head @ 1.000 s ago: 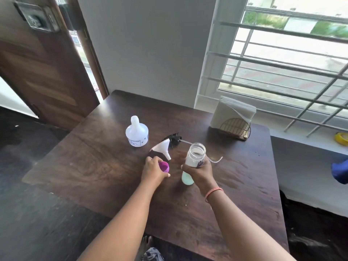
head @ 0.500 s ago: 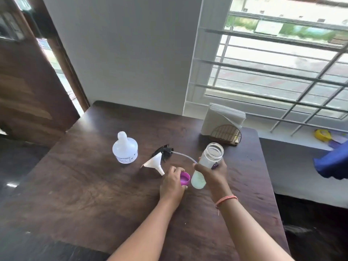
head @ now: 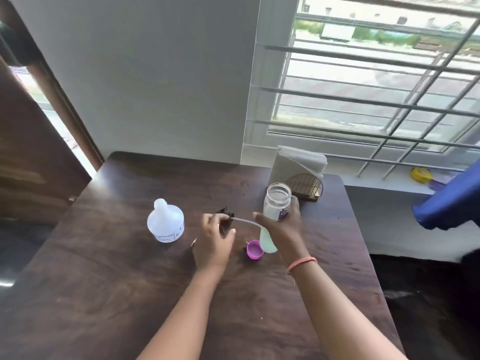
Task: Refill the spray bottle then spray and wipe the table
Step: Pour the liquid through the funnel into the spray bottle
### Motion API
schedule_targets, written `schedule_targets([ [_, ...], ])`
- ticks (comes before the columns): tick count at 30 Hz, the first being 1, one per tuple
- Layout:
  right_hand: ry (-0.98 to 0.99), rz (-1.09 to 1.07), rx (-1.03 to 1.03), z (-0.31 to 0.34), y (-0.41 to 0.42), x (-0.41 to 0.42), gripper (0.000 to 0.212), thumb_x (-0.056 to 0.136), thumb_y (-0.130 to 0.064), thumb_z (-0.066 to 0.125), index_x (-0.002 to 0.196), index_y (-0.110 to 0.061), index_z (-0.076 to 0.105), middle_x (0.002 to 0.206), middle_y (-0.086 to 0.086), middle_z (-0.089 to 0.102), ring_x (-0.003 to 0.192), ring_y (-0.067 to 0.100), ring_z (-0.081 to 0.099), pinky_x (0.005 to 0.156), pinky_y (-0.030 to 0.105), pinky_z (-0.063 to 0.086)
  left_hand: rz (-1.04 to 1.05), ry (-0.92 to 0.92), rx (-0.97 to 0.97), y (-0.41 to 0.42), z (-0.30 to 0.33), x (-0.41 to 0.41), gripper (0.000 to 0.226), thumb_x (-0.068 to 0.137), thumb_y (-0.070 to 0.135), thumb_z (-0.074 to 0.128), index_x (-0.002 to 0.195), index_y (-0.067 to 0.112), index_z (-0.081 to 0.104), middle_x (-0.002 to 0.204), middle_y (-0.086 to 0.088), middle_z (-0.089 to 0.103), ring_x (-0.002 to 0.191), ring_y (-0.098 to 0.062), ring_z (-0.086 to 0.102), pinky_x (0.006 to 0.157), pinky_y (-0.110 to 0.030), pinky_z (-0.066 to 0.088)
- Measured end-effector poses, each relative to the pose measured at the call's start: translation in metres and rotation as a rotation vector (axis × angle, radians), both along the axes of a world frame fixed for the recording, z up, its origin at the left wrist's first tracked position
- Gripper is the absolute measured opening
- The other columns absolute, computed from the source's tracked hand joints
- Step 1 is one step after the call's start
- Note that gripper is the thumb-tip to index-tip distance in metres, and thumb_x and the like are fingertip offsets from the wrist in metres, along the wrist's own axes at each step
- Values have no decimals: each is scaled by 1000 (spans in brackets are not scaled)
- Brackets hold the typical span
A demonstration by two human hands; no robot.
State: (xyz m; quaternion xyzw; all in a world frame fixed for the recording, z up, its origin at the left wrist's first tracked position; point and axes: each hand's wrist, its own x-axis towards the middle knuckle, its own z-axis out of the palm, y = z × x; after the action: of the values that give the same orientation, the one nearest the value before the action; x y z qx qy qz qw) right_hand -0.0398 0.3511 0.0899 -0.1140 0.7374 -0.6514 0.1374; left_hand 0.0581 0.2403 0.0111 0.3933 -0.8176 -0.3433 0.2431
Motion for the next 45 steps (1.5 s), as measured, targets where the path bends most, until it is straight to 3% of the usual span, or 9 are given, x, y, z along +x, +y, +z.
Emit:
schedule_targets([
  [5, 14, 11, 22, 4, -28, 10, 55, 65, -12, 88, 100, -15, 45, 88, -3, 58, 76, 9, 57, 65, 11, 46, 100, -86, 100, -30, -16, 29, 25, 76, 33, 77, 97, 27, 65, 104, 7, 51, 86, -16, 60, 63, -29, 40],
  [10, 50, -96, 28, -1, -46, 17, 58, 65, -18, 88, 100, -14, 42, 90, 0, 60, 77, 11, 59, 69, 21, 47, 24, -121, 94, -35, -28, 26, 10, 85, 25, 67, 88, 15, 66, 91, 4, 63, 87, -23, 60, 63, -30, 37],
  [15, 57, -170, 21, 5, -53, 8, 56, 65, -23, 88, 95, -19, 41, 87, 2, 63, 75, 14, 60, 71, 27, 49, -77, 125, 80, -50, 13, 5, 19, 88, 25, 66, 78, 16, 54, 82, 2, 56, 74, -19, 54, 64, -33, 42],
  [17, 47, -202, -9, 9, -61, 4, 56, 64, -20, 88, 94, -21, 40, 84, -1, 62, 72, 13, 58, 75, 33, 50, -62, 240, 107, -59, 41, -1, 24, 89, 31, 67, 78, 15, 53, 83, 1, 54, 73, -14, 51, 64, -21, 37],
  [20, 59, -187, -35, 22, -75, 4, 55, 66, -14, 87, 96, -16, 41, 82, -4, 58, 69, 8, 56, 72, 27, 49, -31, 336, 117, -84, 72, 4, 31, 87, 40, 67, 79, 13, 55, 85, 2, 54, 75, -11, 51, 64, -11, 35],
  [28, 109, -37, -25, 33, -127, 26, 50, 68, -10, 85, 98, -14, 46, 81, -4, 59, 67, 8, 57, 58, 12, 45, 82, 311, 28, -165, 88, 59, 44, 76, 43, 79, 78, 7, 54, 82, 0, 54, 71, -13, 51, 63, -19, 39],
  [34, 102, -42, 43, 19, -153, 42, 55, 57, -30, 85, 95, -25, 45, 88, -2, 63, 84, 21, 64, 78, 43, 55, -4, 254, 48, -190, 74, 80, 59, 69, 59, 77, 72, 5, 52, 81, -4, 55, 74, -23, 55, 67, -33, 44],
  [41, 140, -50, 79, 15, -161, 46, 55, 64, -17, 86, 100, -15, 46, 87, -3, 61, 79, 18, 62, 78, 41, 54, -47, 289, 18, -193, 72, 76, 45, 75, 48, 77, 73, 10, 55, 86, 1, 58, 77, -8, 56, 69, -26, 48],
  [45, 125, -32, 118, 9, -161, 48, 57, 60, -23, 86, 99, -18, 44, 89, 0, 62, 81, 21, 63, 75, 41, 54, -75, 278, 13, -189, 65, 75, 42, 74, 47, 79, 77, 11, 57, 88, 3, 57, 74, -2, 57, 67, -26, 49],
])
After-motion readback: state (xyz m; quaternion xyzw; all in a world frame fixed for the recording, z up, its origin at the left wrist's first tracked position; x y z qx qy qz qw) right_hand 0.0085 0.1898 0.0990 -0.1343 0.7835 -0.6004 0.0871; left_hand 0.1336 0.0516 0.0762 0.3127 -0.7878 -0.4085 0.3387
